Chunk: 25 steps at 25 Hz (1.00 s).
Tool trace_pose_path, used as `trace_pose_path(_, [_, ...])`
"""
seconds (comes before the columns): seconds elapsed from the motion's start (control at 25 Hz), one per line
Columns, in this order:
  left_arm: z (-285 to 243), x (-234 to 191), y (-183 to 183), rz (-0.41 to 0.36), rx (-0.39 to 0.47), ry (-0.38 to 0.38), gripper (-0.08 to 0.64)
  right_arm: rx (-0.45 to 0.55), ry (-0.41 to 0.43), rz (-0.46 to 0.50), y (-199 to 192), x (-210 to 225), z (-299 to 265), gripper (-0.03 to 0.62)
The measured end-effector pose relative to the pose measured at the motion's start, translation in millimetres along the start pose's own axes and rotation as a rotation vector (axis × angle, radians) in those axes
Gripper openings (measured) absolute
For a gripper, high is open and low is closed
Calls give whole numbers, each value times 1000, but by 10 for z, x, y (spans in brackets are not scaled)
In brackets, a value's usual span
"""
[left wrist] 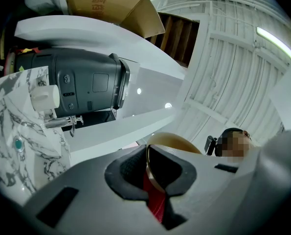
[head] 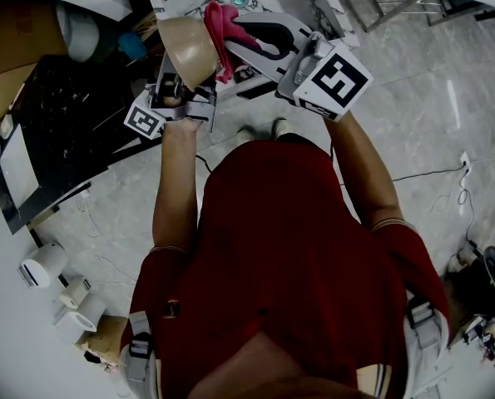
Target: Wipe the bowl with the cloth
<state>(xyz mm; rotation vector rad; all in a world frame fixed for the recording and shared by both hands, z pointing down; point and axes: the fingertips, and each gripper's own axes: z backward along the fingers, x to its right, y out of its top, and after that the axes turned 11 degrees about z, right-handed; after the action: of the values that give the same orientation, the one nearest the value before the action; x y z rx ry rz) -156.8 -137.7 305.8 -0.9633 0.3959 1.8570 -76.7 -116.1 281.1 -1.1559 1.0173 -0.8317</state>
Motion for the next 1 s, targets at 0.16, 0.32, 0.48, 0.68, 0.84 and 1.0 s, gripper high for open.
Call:
trace_pose_path(0.16, [15,-8,5,-2,5,5,23,-6,13,-2,-15,-35,7,67])
trace_pose_path(0.32, [36,-33,21,-6,12,16,23,-13,26,-3,-38,-67,6,67])
trace_pose_path(0.48, [52,-51,23,-15,17,33,23,-11,31,-5,-26,-90,23,67])
trace_pose_path(0.68, [86,-82,34,-29,12,56,24,-9,28,-5,-20,-95,35,67])
trace_pose_path(0.84, [104,-106,37,-31,11,68,23,-6,16,-9,-20,-76,50,67])
trace_pose_path(1.0, [86,-121,32,-37,10,79,23,-4,-4,-7,-9,-24,84,67])
